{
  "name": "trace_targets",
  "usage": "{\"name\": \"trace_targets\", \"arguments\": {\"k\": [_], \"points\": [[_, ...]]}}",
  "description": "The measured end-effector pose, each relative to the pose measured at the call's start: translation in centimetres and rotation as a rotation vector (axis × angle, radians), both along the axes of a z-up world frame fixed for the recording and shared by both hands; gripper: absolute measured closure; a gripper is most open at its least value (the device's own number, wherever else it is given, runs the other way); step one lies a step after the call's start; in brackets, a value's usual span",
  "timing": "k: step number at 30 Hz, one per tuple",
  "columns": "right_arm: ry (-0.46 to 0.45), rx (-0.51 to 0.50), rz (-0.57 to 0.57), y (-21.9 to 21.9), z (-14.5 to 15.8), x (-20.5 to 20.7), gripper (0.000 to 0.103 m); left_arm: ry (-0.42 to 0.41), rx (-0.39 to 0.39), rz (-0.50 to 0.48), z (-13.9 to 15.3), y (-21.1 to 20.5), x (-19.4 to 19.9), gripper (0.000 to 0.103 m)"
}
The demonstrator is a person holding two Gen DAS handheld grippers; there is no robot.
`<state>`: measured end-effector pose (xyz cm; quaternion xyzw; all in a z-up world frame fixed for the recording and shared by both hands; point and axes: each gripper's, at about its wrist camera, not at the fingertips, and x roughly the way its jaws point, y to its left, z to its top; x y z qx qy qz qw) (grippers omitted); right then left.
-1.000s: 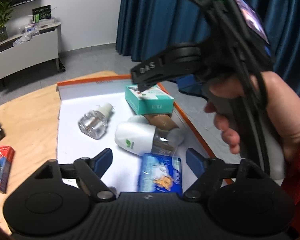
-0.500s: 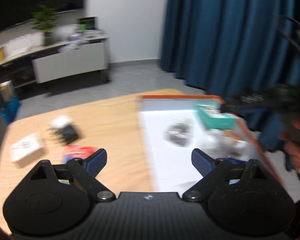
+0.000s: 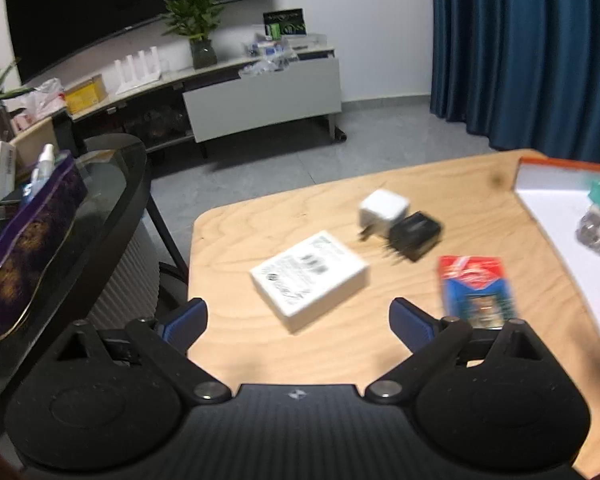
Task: Organize rigid objects
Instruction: 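Grasp the white adapter box with left while right grasps the tiger playing-card pack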
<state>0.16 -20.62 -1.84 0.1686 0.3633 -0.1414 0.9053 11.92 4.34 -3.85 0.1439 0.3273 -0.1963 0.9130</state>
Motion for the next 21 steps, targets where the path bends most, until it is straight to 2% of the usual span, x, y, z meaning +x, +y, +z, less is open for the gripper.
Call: {"name": "trace_targets", "arguments": {"k": [2,5,9,13,14,17,19,20,21], "points": [[0.006,0.004,0.030,1.4,-0.1,0.8,0.013,0.009,0.014,-0.034,-0.4,0.4,1.3,0.003],[0.011,0.021,0.058,2.6,-0.3,1.8,0.013,-0.022,0.062,-0.105,-1.3,0.1,2.8,0.002],[0.031,0.037,0.061,3.6,-0.9,2.8,0.013,-0.042,0.083,-0.194,-2.6,-0.5,4.8,0.000],[0.042,0.062,0.057,4.1,-1.3,3.6,0.013,-0.014,0.091,-0.248,-4.1,-0.9,6.5,0.000],[0.043,0.066,0.062,4.4,-1.3,3.8,0.013,-0.008,0.088,-0.258,-4.4,-0.9,6.8,0.000],[0.047,0.078,0.072,5.2,-1.3,4.5,0.013,0.032,0.016,-0.249,-4.8,-0.5,7.7,0.000],[0.051,0.077,0.071,6.0,-1.5,5.2,0.013,0.076,-0.053,-0.227,-4.8,-0.1,7.6,0.020],[0.051,0.076,0.071,6.3,-1.5,5.6,0.013,0.080,-0.069,-0.218,-4.7,-0.1,7.2,0.025],[0.055,0.077,0.067,6.7,-1.7,6.1,0.013,0.074,-0.069,-0.207,-4.6,-0.2,6.7,0.038]]}}
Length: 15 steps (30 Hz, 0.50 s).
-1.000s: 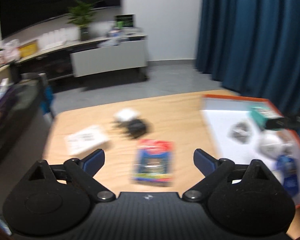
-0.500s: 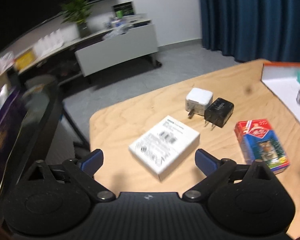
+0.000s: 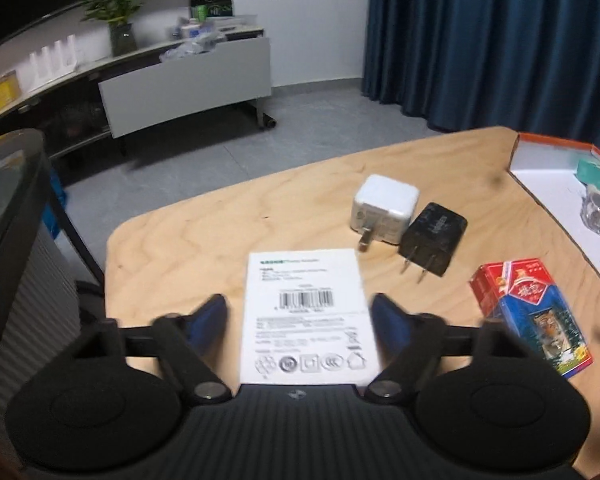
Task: Organize rigid objects
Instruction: 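Grasp the white adapter box with left while right grasps the tiger playing-card pack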
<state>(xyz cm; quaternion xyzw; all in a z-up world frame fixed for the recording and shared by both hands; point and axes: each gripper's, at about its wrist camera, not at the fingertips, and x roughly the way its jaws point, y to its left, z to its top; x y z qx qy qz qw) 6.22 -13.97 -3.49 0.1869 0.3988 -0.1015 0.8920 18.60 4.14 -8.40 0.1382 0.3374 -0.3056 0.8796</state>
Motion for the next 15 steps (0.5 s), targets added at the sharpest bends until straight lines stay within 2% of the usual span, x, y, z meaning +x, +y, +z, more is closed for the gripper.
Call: {"name": "trace_targets", "arguments": {"k": [1,5,10,12,13,14,15], "points": [[0.005,0.000,-0.008,0.3,-0.1,0.6,0.013,0.000,0.000,0.011,0.2,-0.1,-0.6,0.043],[0.016,-0.006,-0.064,1.0,-0.8,2.6,0.013,-0.014,0.037,0.089,0.8,0.2,-2.6,0.043],[0.076,-0.040,-0.132,1.3,-2.3,5.5,0.013,-0.005,-0.013,0.226,2.8,2.3,-4.9,0.043],[0.073,-0.084,-0.138,1.5,-2.8,6.4,0.003,-0.014,-0.013,0.260,3.7,2.5,-5.8,0.043],[0.076,-0.115,-0.126,1.7,-3.0,6.8,0.003,-0.015,-0.015,0.274,4.1,2.5,-5.9,0.043],[0.074,-0.147,-0.114,1.9,-3.0,7.1,0.011,-0.009,-0.025,0.284,4.4,2.6,-6.3,0.043],[0.059,-0.150,-0.113,1.8,-2.8,7.1,0.026,-0.005,-0.031,0.294,4.7,2.5,-6.5,0.043]]}}
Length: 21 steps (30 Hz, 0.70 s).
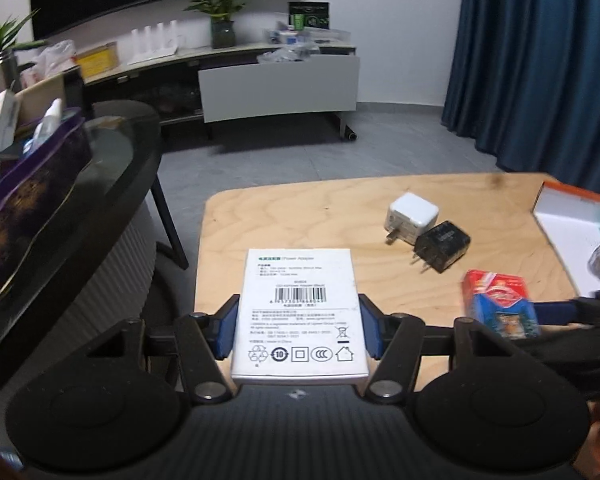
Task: Organize rigid objects
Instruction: 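Grasp the white adapter box with left while right grasps the tiger playing-card pack, then carry the white adapter box and the card pack over the white box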
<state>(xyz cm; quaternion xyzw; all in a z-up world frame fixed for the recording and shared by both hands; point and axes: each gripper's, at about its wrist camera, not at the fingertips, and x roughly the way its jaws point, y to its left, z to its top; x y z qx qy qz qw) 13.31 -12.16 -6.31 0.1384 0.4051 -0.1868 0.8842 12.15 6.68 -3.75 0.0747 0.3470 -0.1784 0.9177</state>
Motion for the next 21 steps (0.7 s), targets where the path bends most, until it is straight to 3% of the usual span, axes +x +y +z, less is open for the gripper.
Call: {"name": "trace_targets", "arguments": {"k": [2,10,21], "points": [[-0.007,0.028,0.010,-0.4,0.4,-0.2,0.031,-0.006,-0.011,0.023,0.5,-0.1,-0.6,0.043],[-0.060,0.039,0.031,-2.1,2.4,-4.1,0.032,-0.016,-0.070,0.040,1.8,-2.0,-3.3,0.043],[-0.162,-0.102,-0.028,-6.7,7.3,-14.4,0.032,-0.058,-0.115,-0.083,3.6,-7.9,-9.1,0.043]]}}
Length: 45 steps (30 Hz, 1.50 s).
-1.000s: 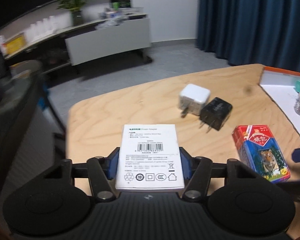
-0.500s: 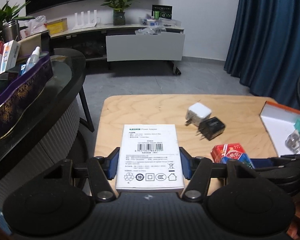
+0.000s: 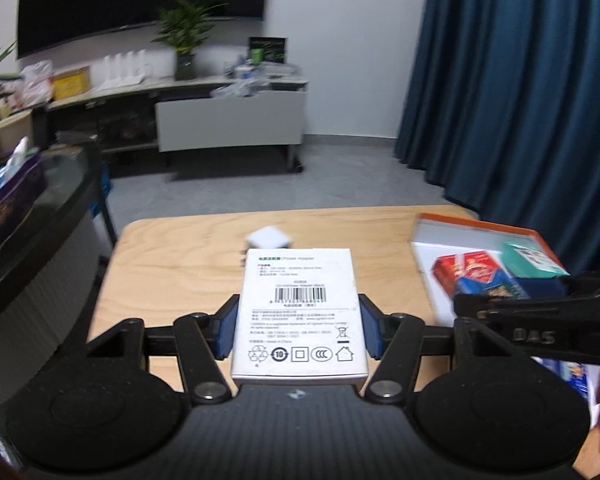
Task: Organize rigid objects
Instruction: 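Carry the white adapter box and the card pack over the white box, then lower the adapter box with left while right lowers the card pack into the box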
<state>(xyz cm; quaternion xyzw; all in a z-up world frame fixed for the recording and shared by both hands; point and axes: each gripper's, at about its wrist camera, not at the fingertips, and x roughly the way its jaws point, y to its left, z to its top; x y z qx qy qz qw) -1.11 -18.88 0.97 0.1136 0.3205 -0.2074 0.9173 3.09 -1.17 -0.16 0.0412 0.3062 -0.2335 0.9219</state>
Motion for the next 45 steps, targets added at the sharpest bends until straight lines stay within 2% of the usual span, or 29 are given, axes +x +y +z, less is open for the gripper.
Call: {"name": "trace_targets", "arguments": {"k": [3,6,12,16,23,33,45], "points": [[-0.007,-0.029,-0.054,-1.5,-0.4,-3.7,0.032,0.009,-0.027,-0.034,0.1,-1.8,-0.9,0.043],[0.005,0.002,-0.108,-2.9,-1.8,-7.0,0.032,-0.020,-0.032,-0.075,0.3,-3.9,-1.9,0.043],[0.005,0.043,-0.184,-5.4,-4.4,-11.4,0.032,-0.026,0.008,-0.156,-0.5,-8.0,-3.9,0.043],[0.003,0.031,-0.211,-6.8,-4.8,-13.0,0.032,-0.010,0.027,-0.180,-1.3,-9.4,-4.6,0.043],[0.004,0.015,-0.220,-8.4,-4.4,-14.3,0.032,0.013,0.050,-0.209,-2.0,-10.8,-5.5,0.043],[0.003,0.030,-0.208,-8.5,-4.1,-14.4,0.032,0.008,0.077,-0.193,-1.3,-11.3,-5.6,0.043],[-0.031,0.025,-0.220,-10.2,-1.8,-13.6,0.032,-0.013,0.044,-0.191,0.6,-11.9,-5.8,0.043]]}}
